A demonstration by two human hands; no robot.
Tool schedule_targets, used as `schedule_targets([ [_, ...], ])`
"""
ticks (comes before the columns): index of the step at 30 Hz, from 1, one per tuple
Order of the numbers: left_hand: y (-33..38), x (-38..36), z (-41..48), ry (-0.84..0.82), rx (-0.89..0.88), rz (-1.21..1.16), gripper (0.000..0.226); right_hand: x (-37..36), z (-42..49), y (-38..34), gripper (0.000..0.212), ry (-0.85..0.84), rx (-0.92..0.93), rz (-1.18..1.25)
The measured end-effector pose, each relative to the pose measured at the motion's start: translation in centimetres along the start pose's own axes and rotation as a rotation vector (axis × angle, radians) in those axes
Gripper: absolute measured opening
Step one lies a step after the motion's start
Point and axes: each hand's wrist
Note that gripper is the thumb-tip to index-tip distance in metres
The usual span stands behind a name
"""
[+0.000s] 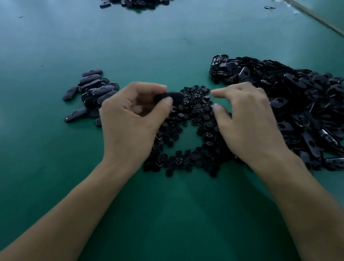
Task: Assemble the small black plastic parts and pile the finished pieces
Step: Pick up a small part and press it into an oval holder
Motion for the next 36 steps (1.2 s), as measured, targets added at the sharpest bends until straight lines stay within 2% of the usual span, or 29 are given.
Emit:
schedule_targets([
  [2,-0.2,0.7,0.8,0.049,0.006,0.034,0.017,0.3,0.0,0.7,0.036,-0.037,-0.124,-0.226],
  [5,-0.9,1.8,2.1,0.137,0.059,0.103,0.013,0.4,-0.1,0.8,0.034,-0.088,-0.248,-0.328],
  [12,-3.3,4.0,4.1,0.232,0.182,0.319,0.006,0.8,0.0,0.7,0.033,-0.077,-0.243,-0.341],
  [25,-4.9,4.5,4.1,0.150,0.200,0.694,0.017,0.9,0.5,1.0,0.029,-0.030,-0.255,-0.336],
  [31,-4.5,4.0,4.0,0.189,0.124,0.632,0.008,1.1,0.7,1.0,0.020,0.037,-0.219,-0.264],
  [36,-1.9,2.4,3.0,0.061,0.070,0.416,0.014,0.9,0.8,1.1,0.026,0.126,-0.131,-0.153],
])
Point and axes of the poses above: each hand's wrist, its own z-axis towards the middle knuckle, its own x-axis out of the back of the hand, y = z × x, and after that the axes turned 14 degrees about z, right-handed
